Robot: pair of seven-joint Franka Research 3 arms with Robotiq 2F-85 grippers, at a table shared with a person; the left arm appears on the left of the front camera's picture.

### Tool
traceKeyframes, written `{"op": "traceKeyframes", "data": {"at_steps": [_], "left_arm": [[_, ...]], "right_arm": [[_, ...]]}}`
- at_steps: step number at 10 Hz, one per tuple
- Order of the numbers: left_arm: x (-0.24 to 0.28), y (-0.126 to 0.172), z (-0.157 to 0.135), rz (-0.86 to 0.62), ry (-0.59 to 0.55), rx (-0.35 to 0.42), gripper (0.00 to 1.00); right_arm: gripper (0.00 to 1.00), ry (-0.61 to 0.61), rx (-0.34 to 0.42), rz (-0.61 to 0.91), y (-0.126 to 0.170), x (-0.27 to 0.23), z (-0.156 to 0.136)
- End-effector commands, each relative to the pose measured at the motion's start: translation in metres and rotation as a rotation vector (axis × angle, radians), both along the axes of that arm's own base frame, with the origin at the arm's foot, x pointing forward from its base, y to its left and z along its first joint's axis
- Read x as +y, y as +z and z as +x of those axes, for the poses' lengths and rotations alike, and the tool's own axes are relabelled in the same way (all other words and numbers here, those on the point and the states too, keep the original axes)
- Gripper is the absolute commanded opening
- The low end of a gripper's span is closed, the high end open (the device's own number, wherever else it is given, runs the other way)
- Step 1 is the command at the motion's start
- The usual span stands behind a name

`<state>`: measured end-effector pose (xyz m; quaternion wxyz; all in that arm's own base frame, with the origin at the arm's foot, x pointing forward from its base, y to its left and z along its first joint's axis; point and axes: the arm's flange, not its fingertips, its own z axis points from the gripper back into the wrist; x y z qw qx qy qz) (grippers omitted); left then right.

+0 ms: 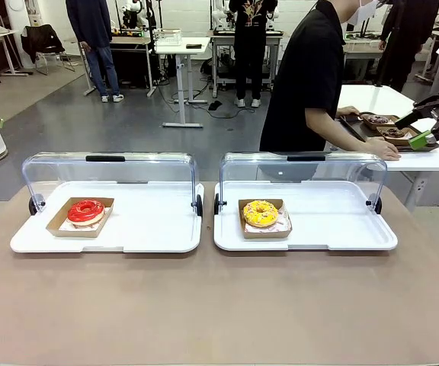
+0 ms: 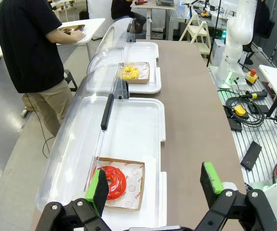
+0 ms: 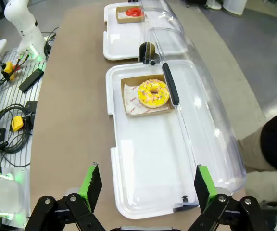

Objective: Provide the desired donut to the person.
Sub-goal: Place the picked Paper togo box onto the Handle tray extended by the person.

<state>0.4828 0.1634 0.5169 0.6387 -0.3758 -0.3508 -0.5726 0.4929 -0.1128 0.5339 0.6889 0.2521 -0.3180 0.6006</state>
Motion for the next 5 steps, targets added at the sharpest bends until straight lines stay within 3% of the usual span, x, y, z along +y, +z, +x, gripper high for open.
{"op": "traceKeyframes", "data": {"at_steps": [1, 5], "left_arm": [[0.0003, 0.0014, -0.0013, -0.001, 0.004, -0.002, 1.00], [0.0003, 0.0014, -0.0013, -0.001, 0.004, -0.002, 1.00]], "right_arm": [[1.00, -0.001, 0.000, 0.001, -0.0001, -0.0005, 0.0000], [1.00, -0.001, 0.000, 0.001, -0.0001, -0.0005, 0.0000]]}}
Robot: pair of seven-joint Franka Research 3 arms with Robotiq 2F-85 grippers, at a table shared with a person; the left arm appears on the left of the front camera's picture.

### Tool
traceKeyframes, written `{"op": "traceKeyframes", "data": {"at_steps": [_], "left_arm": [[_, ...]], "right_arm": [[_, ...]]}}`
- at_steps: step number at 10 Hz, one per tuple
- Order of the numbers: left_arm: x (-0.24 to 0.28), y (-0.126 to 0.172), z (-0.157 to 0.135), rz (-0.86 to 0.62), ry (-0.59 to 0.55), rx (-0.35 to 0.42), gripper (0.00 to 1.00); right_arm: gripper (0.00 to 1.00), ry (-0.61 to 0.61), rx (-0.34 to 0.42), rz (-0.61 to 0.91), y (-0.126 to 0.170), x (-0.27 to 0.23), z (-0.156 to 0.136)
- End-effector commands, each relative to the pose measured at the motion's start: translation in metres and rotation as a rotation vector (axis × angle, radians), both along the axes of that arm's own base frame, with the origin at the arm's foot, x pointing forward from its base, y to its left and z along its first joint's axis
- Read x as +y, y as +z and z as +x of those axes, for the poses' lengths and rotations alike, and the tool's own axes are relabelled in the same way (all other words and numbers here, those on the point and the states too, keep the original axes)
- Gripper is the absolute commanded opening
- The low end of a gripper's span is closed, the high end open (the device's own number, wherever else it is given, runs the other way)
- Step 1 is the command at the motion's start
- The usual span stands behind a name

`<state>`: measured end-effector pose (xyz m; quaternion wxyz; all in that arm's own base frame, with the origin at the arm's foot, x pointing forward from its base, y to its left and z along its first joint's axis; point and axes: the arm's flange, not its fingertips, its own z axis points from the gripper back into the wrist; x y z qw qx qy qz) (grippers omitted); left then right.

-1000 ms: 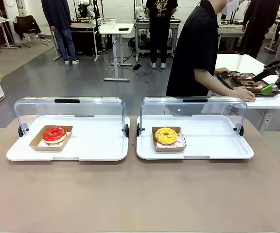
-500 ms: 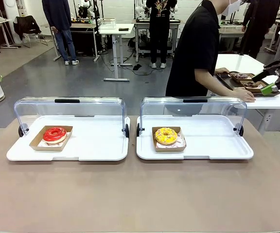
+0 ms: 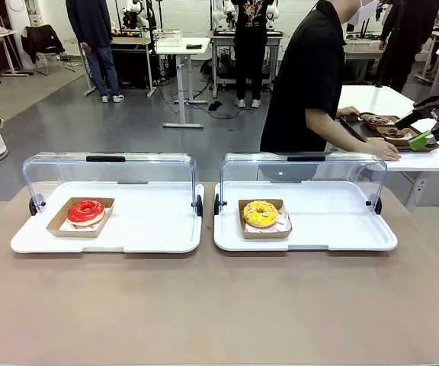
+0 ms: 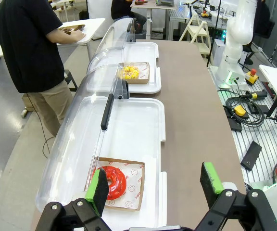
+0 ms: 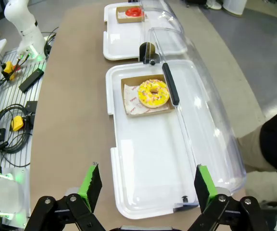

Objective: Provide the desired donut to the person.
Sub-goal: Place the picked Paper togo box onto the Handle tray extended by the person.

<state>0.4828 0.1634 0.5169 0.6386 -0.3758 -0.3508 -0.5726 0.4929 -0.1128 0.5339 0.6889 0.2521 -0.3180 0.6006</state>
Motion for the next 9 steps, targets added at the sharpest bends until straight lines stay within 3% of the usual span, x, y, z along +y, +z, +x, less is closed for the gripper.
{"op": "traceKeyframes", "data": {"at_steps": [1, 9], "left_arm": [[0.0003, 0.0014, -0.0013, -0.001, 0.004, -0.002, 1.00], [0.0003, 0.0014, -0.0013, -0.001, 0.004, -0.002, 1.00]], "right_arm": [[1.00, -0.001, 0.000, 0.001, -0.0001, -0.0005, 0.0000], [1.00, -0.001, 0.000, 0.001, -0.0001, -0.0005, 0.0000]]}}
